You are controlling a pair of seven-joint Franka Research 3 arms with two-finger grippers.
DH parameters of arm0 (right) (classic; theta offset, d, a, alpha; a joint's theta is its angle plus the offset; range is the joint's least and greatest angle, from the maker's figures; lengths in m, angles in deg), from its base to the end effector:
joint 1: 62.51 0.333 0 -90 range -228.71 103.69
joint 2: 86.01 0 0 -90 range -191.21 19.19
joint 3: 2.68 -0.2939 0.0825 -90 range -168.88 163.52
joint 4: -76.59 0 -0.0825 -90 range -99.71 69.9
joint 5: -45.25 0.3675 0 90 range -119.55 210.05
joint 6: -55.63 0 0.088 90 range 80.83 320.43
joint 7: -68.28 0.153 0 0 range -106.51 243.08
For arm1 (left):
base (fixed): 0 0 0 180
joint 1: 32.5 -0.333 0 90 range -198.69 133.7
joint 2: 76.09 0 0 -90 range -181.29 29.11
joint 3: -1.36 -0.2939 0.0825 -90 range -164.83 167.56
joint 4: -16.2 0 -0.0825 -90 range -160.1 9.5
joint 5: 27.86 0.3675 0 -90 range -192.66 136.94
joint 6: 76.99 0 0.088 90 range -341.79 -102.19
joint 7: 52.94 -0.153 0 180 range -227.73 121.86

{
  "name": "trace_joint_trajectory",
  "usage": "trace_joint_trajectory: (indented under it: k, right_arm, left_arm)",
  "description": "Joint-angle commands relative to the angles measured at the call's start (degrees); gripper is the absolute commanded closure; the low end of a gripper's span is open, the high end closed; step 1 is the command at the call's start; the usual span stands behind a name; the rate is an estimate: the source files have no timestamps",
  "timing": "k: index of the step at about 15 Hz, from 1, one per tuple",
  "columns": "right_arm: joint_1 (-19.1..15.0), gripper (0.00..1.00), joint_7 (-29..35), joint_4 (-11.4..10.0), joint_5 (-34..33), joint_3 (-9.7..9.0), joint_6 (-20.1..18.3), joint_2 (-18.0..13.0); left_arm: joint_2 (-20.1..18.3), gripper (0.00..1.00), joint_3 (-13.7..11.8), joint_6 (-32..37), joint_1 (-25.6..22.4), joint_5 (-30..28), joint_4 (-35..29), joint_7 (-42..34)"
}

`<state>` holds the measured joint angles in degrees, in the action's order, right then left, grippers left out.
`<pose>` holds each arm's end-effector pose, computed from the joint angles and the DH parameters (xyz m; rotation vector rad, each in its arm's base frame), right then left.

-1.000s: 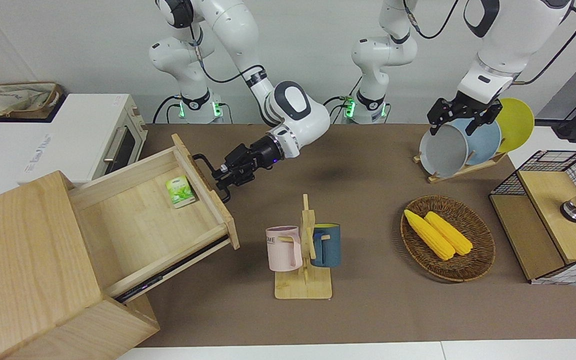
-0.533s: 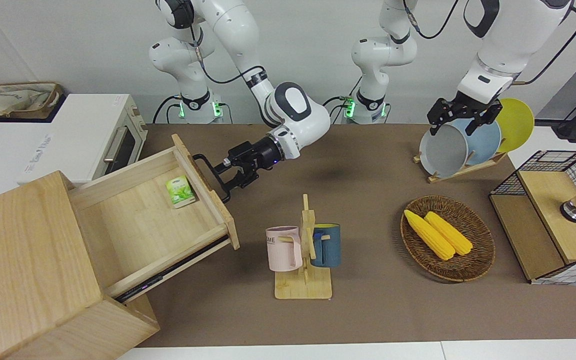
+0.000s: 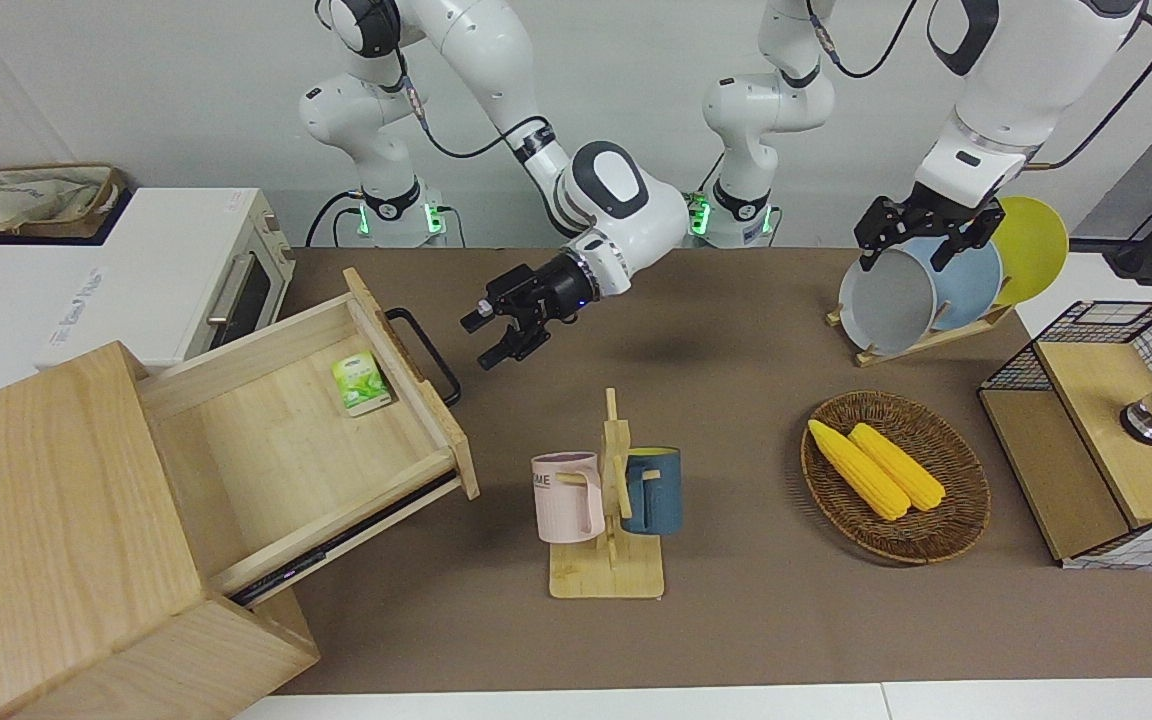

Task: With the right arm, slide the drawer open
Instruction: 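Open the right gripper and withdraw it from the handle toward the robot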

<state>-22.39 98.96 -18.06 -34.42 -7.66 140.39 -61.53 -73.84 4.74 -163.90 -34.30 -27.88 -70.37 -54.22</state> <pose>0.5452 0.3136 0.3936 1.6604 0.5187 0.4540 0.5423 -0.0145 0.5577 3.1376 -0.0783 -0.0522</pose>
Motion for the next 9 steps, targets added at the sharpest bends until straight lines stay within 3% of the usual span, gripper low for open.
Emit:
trace_joint_trajectory:
  k: [1, 6, 9]
  right_arm:
    - [0.57, 0.019, -1.41, 6.66, 8.45, -0.30, -1.35, 1.54]
    - [-0.57, 0.019, -1.32, 15.10, 23.05, -0.30, -1.35, 1.01]
    - [-2.32, 0.019, -1.41, 18.36, 31.83, -0.12, -1.26, -0.65]
  left_arm:
    - [0.65, 0.01, 0.40, 1.13, -0.31, 0.98, 1.49, -0.56]
    - [0.65, 0.01, 0.40, 1.13, -0.31, 0.98, 1.49, -0.56]
    - [0.65, 0.01, 0.40, 1.13, -0.31, 0.98, 1.40, -0.56]
